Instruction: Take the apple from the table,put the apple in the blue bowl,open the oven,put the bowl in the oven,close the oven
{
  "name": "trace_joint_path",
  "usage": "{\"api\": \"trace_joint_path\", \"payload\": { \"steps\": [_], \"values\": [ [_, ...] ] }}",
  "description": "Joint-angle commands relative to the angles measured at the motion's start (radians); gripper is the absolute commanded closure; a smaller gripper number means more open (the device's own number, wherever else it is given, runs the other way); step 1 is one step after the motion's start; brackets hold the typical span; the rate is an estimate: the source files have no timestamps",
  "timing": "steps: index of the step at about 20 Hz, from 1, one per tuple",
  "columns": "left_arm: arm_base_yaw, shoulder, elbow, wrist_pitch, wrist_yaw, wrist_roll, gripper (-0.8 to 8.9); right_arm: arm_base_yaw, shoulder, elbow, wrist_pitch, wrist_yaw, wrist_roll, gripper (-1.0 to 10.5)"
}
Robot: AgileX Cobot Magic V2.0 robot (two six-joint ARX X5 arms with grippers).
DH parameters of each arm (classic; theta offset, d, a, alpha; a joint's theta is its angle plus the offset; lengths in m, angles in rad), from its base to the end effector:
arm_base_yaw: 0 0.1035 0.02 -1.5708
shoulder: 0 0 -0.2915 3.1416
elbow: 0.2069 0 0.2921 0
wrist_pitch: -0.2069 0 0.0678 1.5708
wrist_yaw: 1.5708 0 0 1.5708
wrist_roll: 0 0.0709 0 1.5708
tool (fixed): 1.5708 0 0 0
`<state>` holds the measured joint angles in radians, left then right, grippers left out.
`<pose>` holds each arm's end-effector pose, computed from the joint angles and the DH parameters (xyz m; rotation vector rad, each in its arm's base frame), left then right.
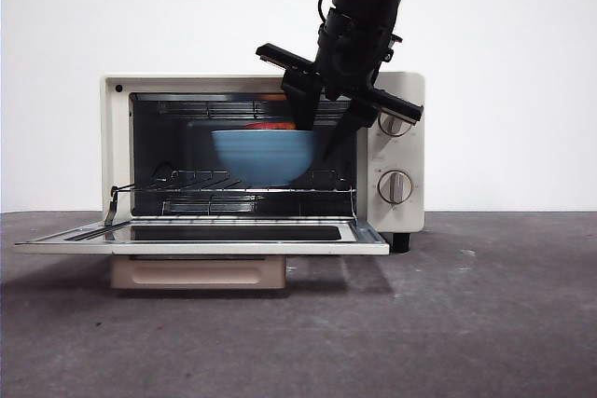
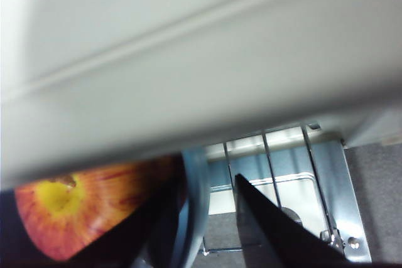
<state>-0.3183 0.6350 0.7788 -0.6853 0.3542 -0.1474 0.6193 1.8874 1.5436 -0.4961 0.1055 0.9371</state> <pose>0.1583 -0.0780 0.3075 -0.1482 0.5989 -0.6140 0.4053 0.2798 0.2377 0.5678 0.9361 0.0733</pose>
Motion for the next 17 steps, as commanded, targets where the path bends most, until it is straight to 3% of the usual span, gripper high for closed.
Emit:
{"api": "trace_joint_path", "payload": {
  "steps": [1,10,14,17],
  "values": [
    [-0.003,0.006,0.005,0.005,0.002,0.009,8.06,0.011,-0.001,0.027,0.009,0.000,-0.035,8.1],
    [-0.003,0.006,0.005,0.005,0.002,0.016,8.06,0.011,-0.055,0.027,-0.012,0.003,-0.073,8.1],
    [-0.003,0.026,0.005,0.013,0.002,0.024,8.07,0.013,-0.125,0.027,-0.050,0.003,-0.170,8.0],
    [-0.002,0.065,0.005,0.040,0.002,0.023,8.07,0.022,-0.218,0.027,-0.091,0.007,-0.319,8.0]
  ]
}}
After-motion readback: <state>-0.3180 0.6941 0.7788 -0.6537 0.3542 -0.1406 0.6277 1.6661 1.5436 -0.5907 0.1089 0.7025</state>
